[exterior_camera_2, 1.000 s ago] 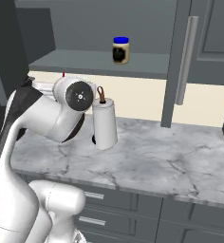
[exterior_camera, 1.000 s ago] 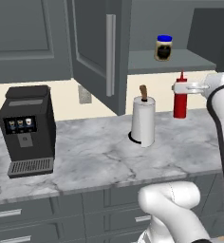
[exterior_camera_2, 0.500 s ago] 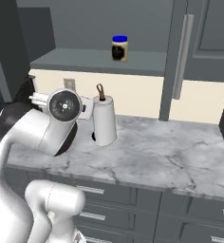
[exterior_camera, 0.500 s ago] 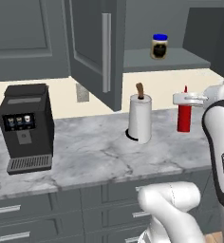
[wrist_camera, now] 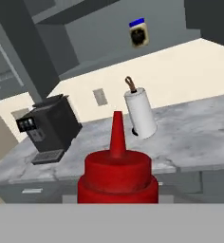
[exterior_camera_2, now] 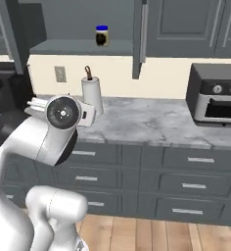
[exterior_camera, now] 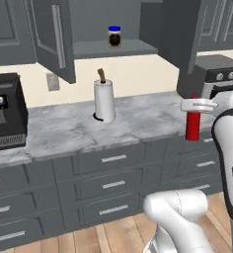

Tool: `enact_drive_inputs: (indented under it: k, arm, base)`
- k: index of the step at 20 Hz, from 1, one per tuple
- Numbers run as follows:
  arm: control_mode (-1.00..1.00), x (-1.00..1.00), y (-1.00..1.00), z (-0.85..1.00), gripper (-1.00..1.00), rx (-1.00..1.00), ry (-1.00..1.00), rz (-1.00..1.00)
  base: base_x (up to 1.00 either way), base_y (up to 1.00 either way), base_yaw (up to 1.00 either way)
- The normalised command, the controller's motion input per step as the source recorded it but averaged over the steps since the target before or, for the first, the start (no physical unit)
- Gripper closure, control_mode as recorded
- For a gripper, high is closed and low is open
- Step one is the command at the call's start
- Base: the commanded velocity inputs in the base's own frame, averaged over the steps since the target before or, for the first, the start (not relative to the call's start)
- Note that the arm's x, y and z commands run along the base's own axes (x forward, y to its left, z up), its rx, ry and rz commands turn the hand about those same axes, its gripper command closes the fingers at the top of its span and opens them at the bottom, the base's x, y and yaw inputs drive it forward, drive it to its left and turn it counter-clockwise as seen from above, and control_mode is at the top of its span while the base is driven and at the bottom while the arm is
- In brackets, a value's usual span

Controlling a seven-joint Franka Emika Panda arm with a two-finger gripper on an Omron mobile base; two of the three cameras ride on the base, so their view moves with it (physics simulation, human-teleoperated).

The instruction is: Move the ketchup and mayonnaise from the cabinet to the dining counter.

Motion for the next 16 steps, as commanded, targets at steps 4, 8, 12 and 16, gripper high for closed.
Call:
enact_drive_inputs:
  k: [4,8,12,16]
  arm:
    - [1.0,0.0,0.0,0.0,1.0,0.0,0.0,0.0]
    - [1.0,0.0,0.0,0.0,1.0,0.0,0.0,0.0]
    - [1.0,0.0,0.0,0.0,1.0,0.0,0.0,0.0]
    - [1.0,0.0,0.0,0.0,1.0,0.0,0.0,0.0]
  base:
    - [-0.27,-0.16,-0.78]
    - [0.0,-0.19,-0.9]
    - [0.0,-0.27,-0.9]
    - [0.0,-0.39,-0.88]
